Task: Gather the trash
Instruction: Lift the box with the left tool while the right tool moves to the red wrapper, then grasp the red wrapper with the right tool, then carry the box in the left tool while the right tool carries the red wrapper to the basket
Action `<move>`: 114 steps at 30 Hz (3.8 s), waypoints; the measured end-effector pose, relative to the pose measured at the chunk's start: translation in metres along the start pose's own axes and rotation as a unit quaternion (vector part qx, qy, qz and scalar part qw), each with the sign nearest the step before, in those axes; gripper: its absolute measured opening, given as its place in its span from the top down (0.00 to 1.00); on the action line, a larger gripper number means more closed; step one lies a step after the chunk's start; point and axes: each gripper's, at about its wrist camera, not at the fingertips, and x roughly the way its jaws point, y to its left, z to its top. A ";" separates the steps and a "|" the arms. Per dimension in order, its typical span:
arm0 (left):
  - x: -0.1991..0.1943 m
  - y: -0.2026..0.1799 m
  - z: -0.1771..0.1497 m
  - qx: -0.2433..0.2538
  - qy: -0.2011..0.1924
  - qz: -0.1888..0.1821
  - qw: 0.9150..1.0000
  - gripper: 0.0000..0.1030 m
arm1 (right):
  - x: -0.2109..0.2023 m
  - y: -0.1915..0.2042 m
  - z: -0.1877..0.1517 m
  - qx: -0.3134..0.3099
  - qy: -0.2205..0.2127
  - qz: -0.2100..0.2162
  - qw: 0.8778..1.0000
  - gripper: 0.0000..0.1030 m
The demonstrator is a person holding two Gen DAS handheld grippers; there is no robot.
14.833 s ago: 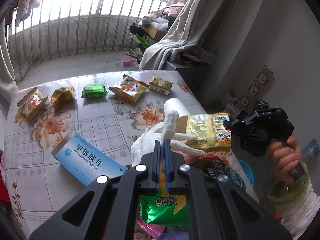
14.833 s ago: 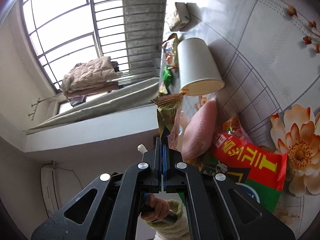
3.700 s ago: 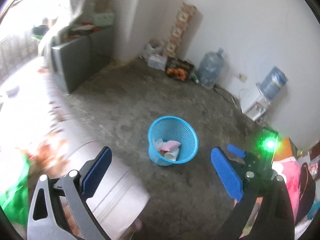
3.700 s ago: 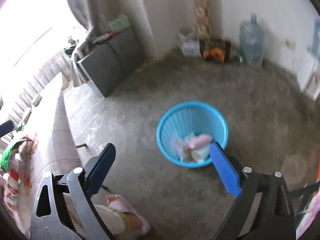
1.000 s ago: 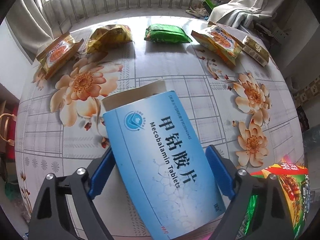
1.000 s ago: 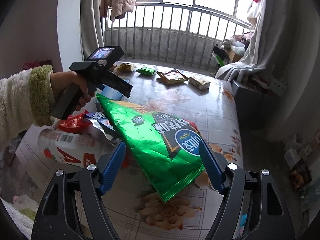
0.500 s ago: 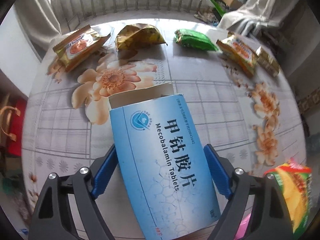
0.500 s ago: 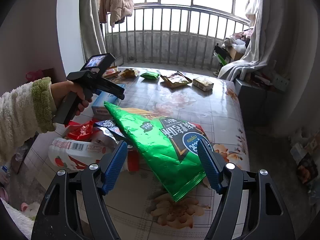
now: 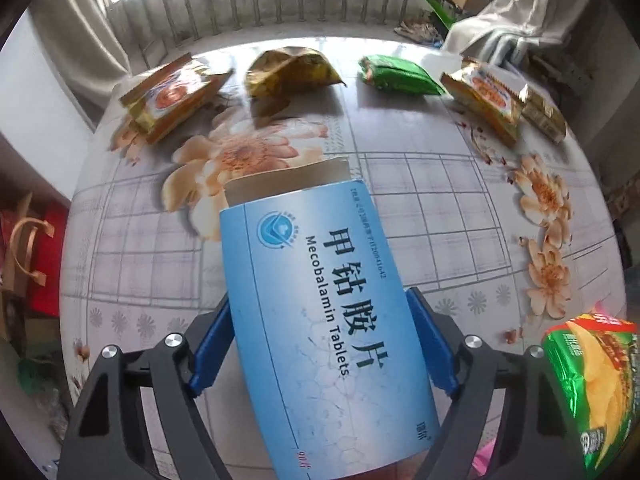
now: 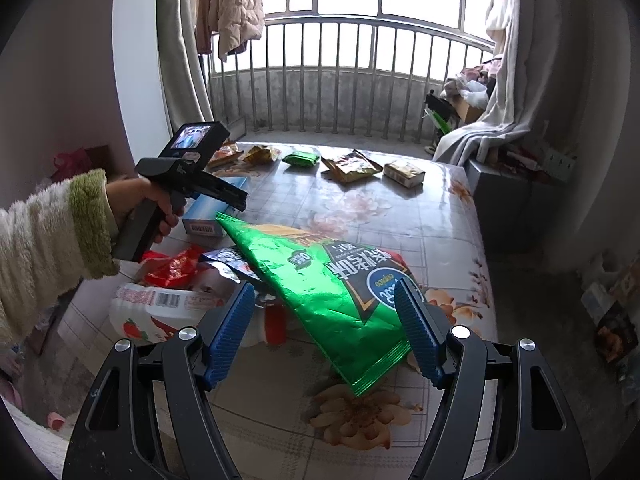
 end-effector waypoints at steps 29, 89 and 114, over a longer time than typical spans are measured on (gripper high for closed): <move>-0.121 0.129 -0.175 -0.215 -0.137 -0.057 0.965 0.24 | 0.141 0.182 0.099 -0.144 0.256 0.237 0.926 0.48; -0.229 0.086 -0.183 -0.164 -0.222 -0.089 0.957 0.24 | 0.054 0.078 0.167 -0.033 0.005 0.291 0.956 1.00; -0.249 -0.299 -0.141 0.204 -0.118 -0.365 0.901 0.24 | -0.137 -0.216 -0.032 0.267 -0.152 -0.007 0.952 1.00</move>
